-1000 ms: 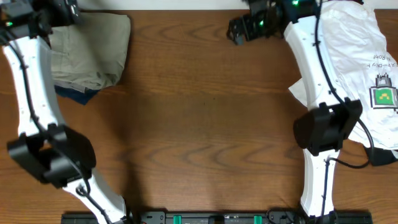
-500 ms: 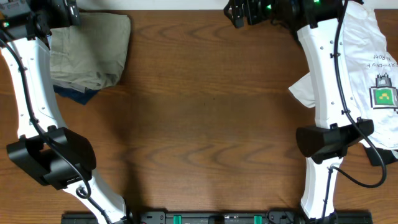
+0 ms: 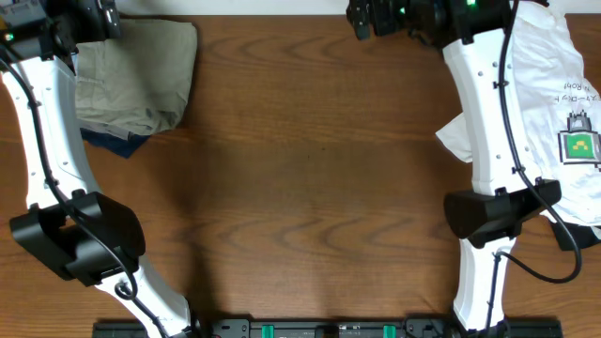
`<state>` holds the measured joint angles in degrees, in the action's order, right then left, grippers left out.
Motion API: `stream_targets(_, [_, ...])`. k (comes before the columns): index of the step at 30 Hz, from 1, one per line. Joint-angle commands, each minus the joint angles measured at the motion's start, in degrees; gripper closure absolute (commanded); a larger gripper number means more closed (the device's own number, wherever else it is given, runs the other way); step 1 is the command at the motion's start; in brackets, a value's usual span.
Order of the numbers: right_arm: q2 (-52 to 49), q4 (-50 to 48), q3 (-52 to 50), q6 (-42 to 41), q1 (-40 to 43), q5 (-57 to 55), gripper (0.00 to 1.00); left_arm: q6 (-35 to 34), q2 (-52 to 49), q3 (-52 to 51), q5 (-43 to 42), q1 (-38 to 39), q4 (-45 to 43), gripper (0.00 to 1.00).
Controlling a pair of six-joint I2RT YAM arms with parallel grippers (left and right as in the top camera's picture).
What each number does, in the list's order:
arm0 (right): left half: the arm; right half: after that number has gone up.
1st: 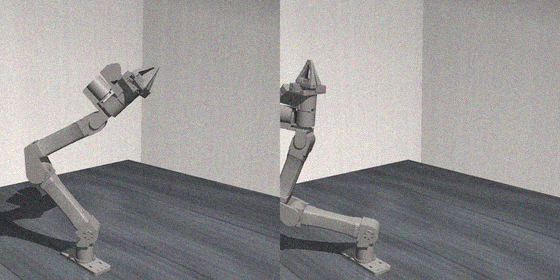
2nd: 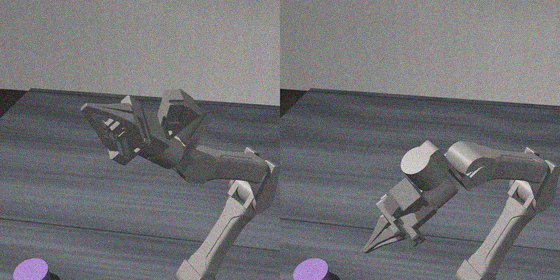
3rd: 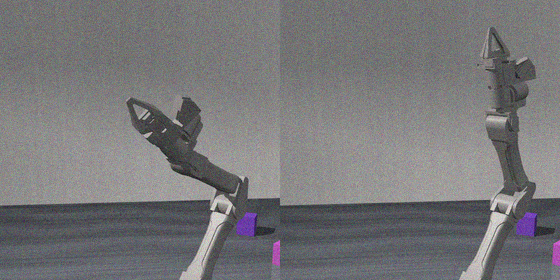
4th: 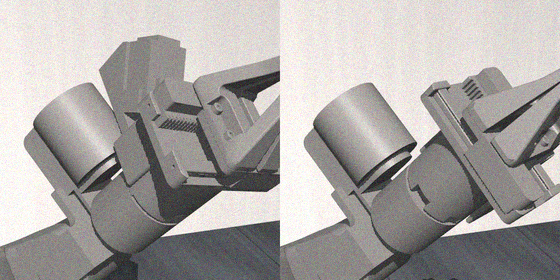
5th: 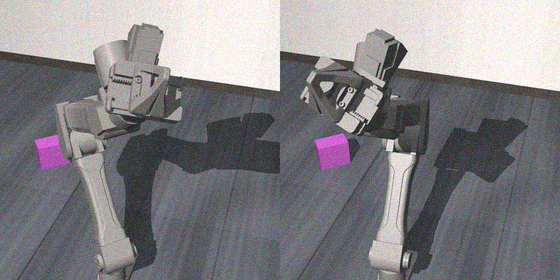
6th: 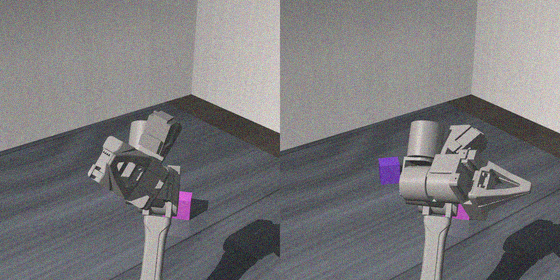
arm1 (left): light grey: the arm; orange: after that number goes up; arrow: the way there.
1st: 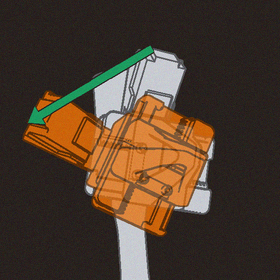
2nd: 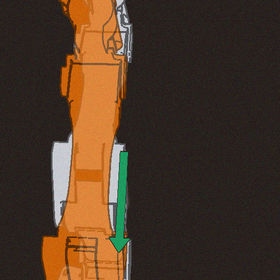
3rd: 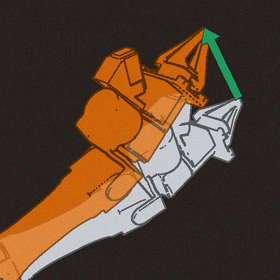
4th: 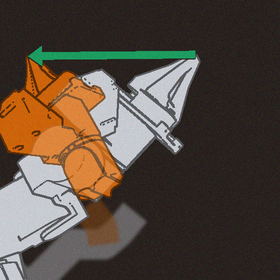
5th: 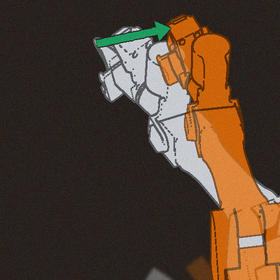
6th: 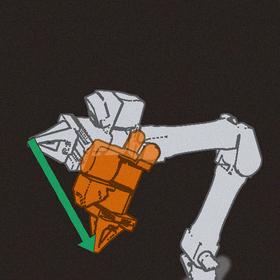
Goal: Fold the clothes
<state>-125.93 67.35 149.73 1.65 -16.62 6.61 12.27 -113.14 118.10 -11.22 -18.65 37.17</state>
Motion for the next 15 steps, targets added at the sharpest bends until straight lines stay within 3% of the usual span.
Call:
stream_targets(1, [2.6, -1.5, 0.4, -0.7, -3.1, -8.9, 0.01, 0.6, -0.3, 0.2, 0.1, -0.3, 0.2, 0.02])
stream_targets(8, [6.0, -9.9, -3.7, 2.9, -4.0, -10.0, 0.01, 0.6, -0.3, 0.2, 0.1, -0.3, 0.2, 0.02])
stream_targets(15, [17.6, -23.0, -25.0, 3.4, -3.1, -10.0, 0.01, 0.6, -0.3, 0.2, 0.1, -0.3, 0.2, 0.02])
